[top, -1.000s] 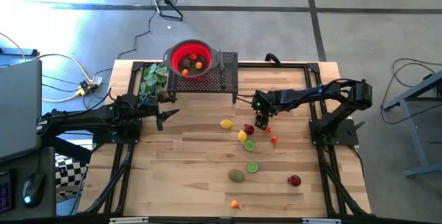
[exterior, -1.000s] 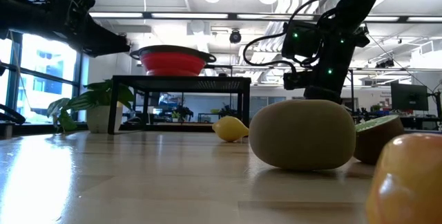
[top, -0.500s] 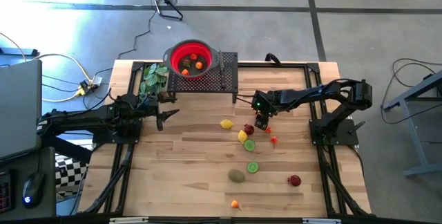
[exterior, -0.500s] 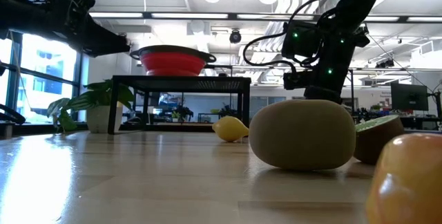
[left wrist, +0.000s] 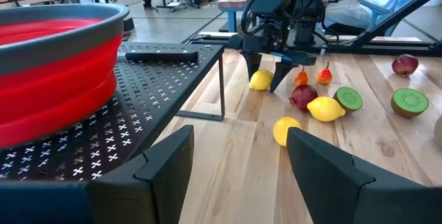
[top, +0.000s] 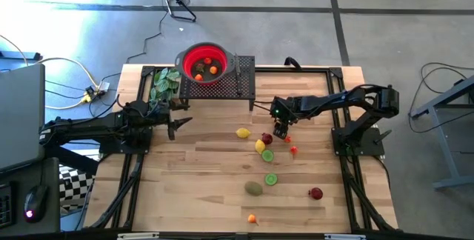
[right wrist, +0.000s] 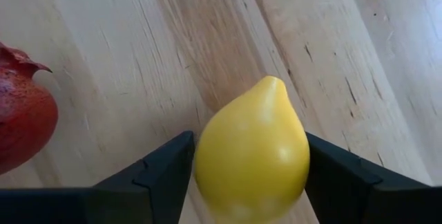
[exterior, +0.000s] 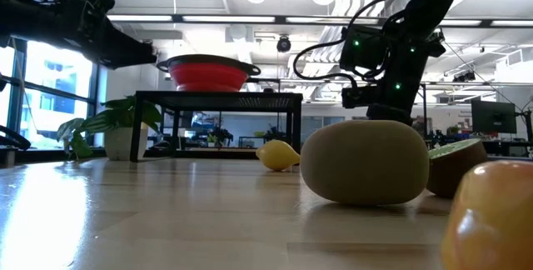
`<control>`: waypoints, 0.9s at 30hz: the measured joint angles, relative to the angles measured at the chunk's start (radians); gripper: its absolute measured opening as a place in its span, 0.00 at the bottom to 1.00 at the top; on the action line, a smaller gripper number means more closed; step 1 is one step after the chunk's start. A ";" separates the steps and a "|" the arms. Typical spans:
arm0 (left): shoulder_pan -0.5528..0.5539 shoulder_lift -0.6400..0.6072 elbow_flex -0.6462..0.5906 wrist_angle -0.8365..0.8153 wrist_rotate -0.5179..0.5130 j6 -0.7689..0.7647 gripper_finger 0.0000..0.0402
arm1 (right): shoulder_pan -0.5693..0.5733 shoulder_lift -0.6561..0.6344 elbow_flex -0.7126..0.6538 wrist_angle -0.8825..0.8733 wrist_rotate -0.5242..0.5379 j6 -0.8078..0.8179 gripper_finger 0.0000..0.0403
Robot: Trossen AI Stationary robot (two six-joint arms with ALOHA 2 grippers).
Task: Pick & Place Fruit
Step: Put the yellow lemon into the red strainer bowl on the shelf
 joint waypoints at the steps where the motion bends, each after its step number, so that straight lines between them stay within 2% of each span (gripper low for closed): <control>1: 0.000 0.000 0.000 -0.001 0.000 0.000 0.57 | 0.000 0.000 0.000 0.002 -0.003 0.002 0.60; 27: 0.000 0.000 0.000 -0.001 0.000 0.000 0.57 | 0.001 0.002 -0.002 0.078 -0.009 0.021 0.60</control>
